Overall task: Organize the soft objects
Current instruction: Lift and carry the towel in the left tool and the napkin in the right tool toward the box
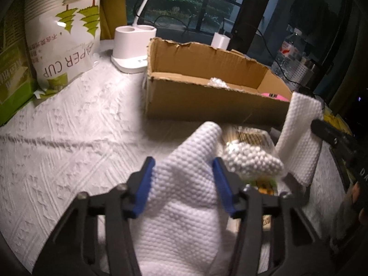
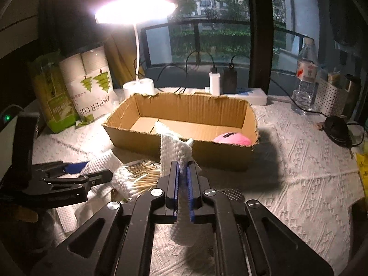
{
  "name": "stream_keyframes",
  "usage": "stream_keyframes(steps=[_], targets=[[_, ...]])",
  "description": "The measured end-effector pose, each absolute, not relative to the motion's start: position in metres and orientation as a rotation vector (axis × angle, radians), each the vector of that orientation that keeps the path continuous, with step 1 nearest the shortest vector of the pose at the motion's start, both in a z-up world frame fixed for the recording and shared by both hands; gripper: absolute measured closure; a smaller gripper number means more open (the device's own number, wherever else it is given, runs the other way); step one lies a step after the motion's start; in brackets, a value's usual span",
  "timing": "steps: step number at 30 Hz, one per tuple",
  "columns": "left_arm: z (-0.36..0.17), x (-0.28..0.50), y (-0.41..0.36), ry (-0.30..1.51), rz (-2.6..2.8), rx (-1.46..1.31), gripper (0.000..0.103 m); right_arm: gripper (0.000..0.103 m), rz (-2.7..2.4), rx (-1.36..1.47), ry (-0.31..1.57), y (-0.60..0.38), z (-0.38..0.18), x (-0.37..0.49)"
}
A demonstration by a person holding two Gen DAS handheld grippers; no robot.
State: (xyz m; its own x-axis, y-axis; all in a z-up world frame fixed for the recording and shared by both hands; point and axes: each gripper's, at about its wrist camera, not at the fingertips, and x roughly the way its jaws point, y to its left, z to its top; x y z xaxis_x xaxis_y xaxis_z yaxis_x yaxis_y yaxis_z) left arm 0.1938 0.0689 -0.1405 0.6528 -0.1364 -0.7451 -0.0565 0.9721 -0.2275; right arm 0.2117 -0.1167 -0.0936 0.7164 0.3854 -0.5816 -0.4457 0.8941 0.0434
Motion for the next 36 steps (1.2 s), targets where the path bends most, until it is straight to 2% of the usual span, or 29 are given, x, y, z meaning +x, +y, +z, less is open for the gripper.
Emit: stream_keyframes(steps=[6, 11, 15, 36], targets=[[-0.131, 0.185, 0.064, 0.823, -0.073, -0.218, 0.076, 0.096, 0.455, -0.067, 0.571, -0.131, -0.078, 0.202], [-0.117, 0.176, 0.065, 0.772, -0.070, -0.216, 0.078, 0.096, 0.450, -0.046, 0.530, -0.141, -0.065, 0.192], [-0.105, 0.170, 0.066, 0.734, -0.069, -0.213, 0.084, 0.096, 0.450, -0.049, 0.517, -0.146, -0.061, 0.185], [-0.067, 0.139, 0.069, 0.632, -0.052, -0.196, 0.085, 0.096, 0.461, -0.039, 0.533, -0.153, -0.067, 0.167]])
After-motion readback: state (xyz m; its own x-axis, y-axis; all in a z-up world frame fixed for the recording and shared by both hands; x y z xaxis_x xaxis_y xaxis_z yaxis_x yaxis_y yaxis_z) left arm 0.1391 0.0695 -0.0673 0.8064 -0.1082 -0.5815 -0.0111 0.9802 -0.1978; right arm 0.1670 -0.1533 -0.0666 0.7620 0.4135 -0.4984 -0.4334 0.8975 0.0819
